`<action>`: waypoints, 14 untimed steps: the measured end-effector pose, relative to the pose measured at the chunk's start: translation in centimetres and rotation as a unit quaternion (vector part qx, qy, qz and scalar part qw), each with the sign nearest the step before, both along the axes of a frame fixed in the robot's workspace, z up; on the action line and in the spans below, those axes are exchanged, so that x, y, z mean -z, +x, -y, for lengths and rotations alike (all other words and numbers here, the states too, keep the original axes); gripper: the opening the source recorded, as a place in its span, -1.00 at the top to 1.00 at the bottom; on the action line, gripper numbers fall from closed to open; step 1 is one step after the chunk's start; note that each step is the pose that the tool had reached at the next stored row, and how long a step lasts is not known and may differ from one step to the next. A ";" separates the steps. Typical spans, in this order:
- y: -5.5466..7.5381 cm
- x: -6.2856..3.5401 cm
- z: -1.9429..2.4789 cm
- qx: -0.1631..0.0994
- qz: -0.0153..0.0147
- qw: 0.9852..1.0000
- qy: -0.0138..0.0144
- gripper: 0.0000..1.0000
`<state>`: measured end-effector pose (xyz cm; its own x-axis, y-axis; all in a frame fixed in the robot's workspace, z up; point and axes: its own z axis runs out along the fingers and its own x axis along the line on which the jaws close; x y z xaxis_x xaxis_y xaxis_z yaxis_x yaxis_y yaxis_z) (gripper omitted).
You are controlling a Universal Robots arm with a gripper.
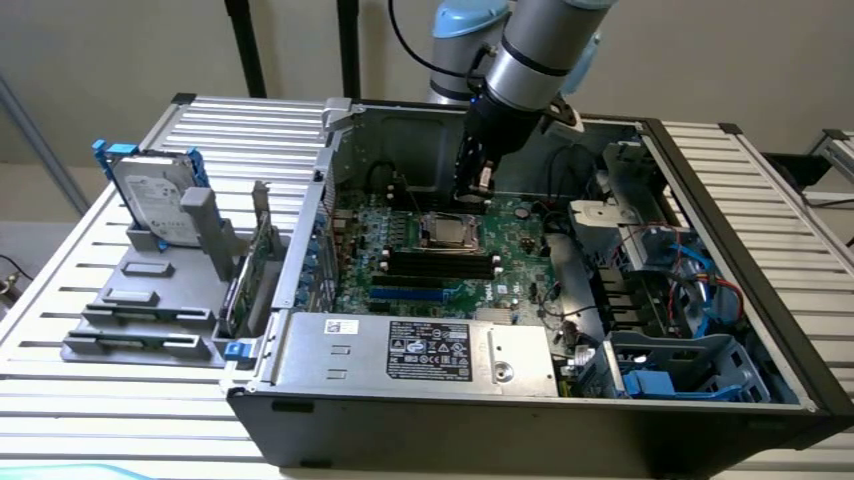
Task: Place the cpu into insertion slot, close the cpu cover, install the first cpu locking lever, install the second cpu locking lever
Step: 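Close the cpu cover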
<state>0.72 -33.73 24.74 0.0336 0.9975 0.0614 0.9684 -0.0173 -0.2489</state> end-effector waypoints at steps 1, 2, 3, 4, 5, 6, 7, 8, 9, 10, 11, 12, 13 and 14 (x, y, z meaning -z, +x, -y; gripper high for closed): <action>-0.2 0.15 0.08 0.000 -0.001 1.000 0.000 0.79; -0.5 0.32 0.15 0.000 -0.001 1.000 0.000 0.79; -0.8 0.50 0.22 0.000 -0.001 1.000 0.000 0.79; -1.2 0.68 0.29 0.000 -0.001 1.000 0.000 0.79; -1.6 0.86 0.35 0.000 -0.001 1.000 0.000 0.79; -1.9 1.04 0.38 0.000 -0.001 1.000 0.000 0.79; -2.1 1.22 0.38 0.000 -0.001 1.000 0.000 0.79; -2.3 1.41 0.39 0.000 -0.001 1.000 0.000 0.79; -2.4 1.60 0.39 0.000 -0.001 1.000 0.000 0.79; -2.5 1.77 0.39 0.000 0.000 1.000 0.000 0.79; -2.6 1.95 0.40 0.000 0.000 1.000 0.000 0.79; -2.8 2.13 0.40 0.000 0.000 1.000 0.000 0.79; -2.9 2.31 0.40 0.000 0.000 1.000 0.000 0.79; -3.1 2.49 0.40 0.000 0.001 1.000 0.001 0.79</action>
